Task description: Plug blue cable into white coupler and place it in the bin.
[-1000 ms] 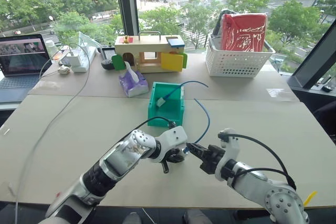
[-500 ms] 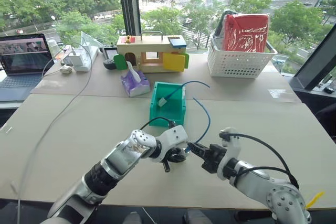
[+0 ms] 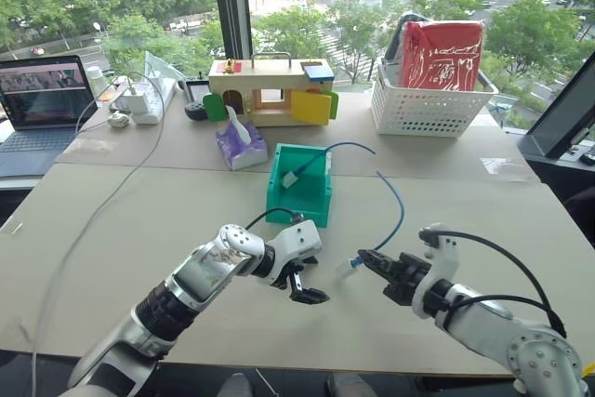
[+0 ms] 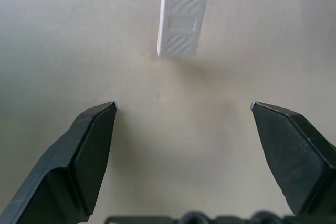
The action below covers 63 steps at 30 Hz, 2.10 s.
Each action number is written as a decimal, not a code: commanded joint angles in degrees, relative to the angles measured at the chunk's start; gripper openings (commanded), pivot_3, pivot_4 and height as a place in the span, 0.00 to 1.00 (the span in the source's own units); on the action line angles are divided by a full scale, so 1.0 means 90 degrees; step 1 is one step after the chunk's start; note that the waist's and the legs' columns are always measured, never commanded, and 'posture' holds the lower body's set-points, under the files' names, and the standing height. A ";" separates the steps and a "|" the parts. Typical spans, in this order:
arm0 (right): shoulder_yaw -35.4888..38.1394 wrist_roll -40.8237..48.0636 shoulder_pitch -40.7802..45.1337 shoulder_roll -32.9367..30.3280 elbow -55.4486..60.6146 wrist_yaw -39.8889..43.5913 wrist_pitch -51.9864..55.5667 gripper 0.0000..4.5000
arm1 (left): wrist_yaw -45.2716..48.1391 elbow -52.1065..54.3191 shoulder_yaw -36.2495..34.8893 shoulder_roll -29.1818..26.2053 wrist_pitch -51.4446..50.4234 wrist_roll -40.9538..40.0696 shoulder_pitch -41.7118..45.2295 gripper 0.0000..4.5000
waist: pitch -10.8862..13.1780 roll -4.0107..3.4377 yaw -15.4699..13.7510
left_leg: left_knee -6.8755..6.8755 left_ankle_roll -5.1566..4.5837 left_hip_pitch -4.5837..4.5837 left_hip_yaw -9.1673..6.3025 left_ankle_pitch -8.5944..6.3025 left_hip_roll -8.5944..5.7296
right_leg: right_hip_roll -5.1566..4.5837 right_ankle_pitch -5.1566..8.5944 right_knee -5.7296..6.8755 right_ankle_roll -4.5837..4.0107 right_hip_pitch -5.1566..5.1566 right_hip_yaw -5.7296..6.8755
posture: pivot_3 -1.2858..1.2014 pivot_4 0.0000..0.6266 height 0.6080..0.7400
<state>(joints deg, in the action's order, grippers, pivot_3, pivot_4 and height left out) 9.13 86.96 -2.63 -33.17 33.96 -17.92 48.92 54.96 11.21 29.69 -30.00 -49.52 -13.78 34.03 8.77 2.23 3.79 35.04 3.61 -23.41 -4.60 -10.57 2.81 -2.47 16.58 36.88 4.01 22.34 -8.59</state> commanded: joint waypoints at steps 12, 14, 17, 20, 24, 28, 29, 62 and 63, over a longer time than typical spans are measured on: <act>0.0957 0.1229 0.2902 -0.2453 -0.1619 0.1727 0.0340 0.00 | -0.0615 -0.0355 -0.2840 -0.0114 -0.0033 -0.1038 -0.0334 0.98 | 0.0142 -0.0046 0.0007 | 0.0031 -0.0009 -0.0030 -0.0001 0.0006 -0.0007 | 0.0001 -0.0013 0.0005 0.0016 0.0010 -0.0005 | 0.52 0.24 1.00; 0.0205 0.0558 0.3969 -0.2071 -0.2177 0.2135 0.0478 0.00 | -0.0486 -0.0088 -0.3065 -0.0316 -0.0127 -0.1254 -0.0563 0.98 | 0.0152 -0.0040 0.0067 | 0.0027 -0.0010 -0.0031 0.0001 0.0005 -0.0007 | 0.0000 -0.0012 0.0001 0.0011 0.0013 -0.0007 | 0.52 0.24 1.00; -0.0726 -0.0801 0.5135 -0.1593 -0.3118 0.2983 0.0550 0.00 | -0.0274 0.0451 -0.3363 -0.0655 -0.0211 -0.1603 -0.1129 0.98 | 0.0171 -0.0043 0.0094 | 0.0022 -0.0009 -0.0054 0.0003 0.0005 -0.0009 | -0.0005 -0.0036 0.0001 -0.0024 0.0034 -0.0010 | 0.52 0.24 1.00; -0.1387 -0.2061 0.5850 -0.1247 -0.3973 0.3797 0.0361 0.00 | -0.0191 0.0879 -0.3605 -0.0961 -0.0230 -0.1826 -0.1679 0.98 | 0.0177 -0.0046 0.0032 | 0.0025 -0.0007 -0.0105 0.0001 0.0006 -0.0008 | -0.0005 -0.0043 0.0025 -0.0035 0.0105 -0.0005 | 0.52 0.24 1.00; -0.2136 -0.3696 0.6592 -0.0719 -0.5348 0.4951 -0.0182 0.00 | -0.0501 0.1169 -0.4222 -0.1143 -0.0124 -0.1946 -0.2336 0.98 | 0.0190 -0.0050 -0.0055 | 0.0024 -0.0007 -0.0118 -0.0004 0.0006 -0.0008 | -0.0010 -0.0045 0.0023 -0.0039 0.0113 0.0012 | 0.52 0.24 1.00; -0.2310 -0.4710 0.7018 -0.0212 -0.6417 0.5747 -0.0594 0.00 | -0.0750 0.1398 -0.4761 -0.1148 0.0216 -0.1913 -0.2821 0.98 | 0.0196 -0.0052 -0.0105 | 0.0026 -0.0006 -0.0118 -0.0005 0.0007 -0.0008 | -0.0012 -0.0046 0.0025 -0.0042 0.0113 0.0019 | 0.52 0.24 1.00; -0.2343 -0.4948 0.7120 -0.0049 -0.6709 0.5885 -0.0725 0.00 | -0.0854 0.1469 -0.4965 -0.1111 0.0343 -0.1898 -0.2966 0.98 | 0.0196 -0.0051 -0.0111 | 0.0026 -0.0006 -0.0117 -0.0005 0.0007 -0.0008 | -0.0012 -0.0047 0.0026 -0.0042 0.0113 0.0019 | 0.52 0.24 1.00; 0.1821 -0.6467 0.1365 -0.0937 -0.2662 0.6612 -0.2291 0.99 | -0.2289 -0.1582 -0.5045 -0.0320 0.3434 -0.0611 -0.1840 1.00 | 0.0189 -0.0049 -0.0036 | 0.0046 0.0000 -0.0089 0.0000 0.0010 -0.0006 | -0.0019 -0.0054 0.0076 -0.0052 0.0098 0.0047 | 0.52 0.24 1.00; 0.1878 -0.6497 0.1147 -0.0783 -0.2551 0.6503 -0.2422 0.99 | -0.2306 -0.1758 -0.4997 -0.0318 0.3365 -0.0577 -0.1785 1.00 | 0.0189 -0.0048 0.0004 | 0.0051 0.0004 -0.0078 0.0002 0.0013 -0.0007 | -0.0019 -0.0053 0.0089 -0.0052 0.0093 0.0043 | 0.52 0.24 1.00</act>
<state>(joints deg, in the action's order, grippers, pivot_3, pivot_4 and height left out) 22.82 28.76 8.83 -40.96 6.37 42.78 31.01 34.78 -2.78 -15.14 -32.67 -20.51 -19.61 16.75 10.47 1.80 3.82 35.59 3.65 -24.08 -4.60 -10.46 2.75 -2.61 16.10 37.78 3.54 23.13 -8.19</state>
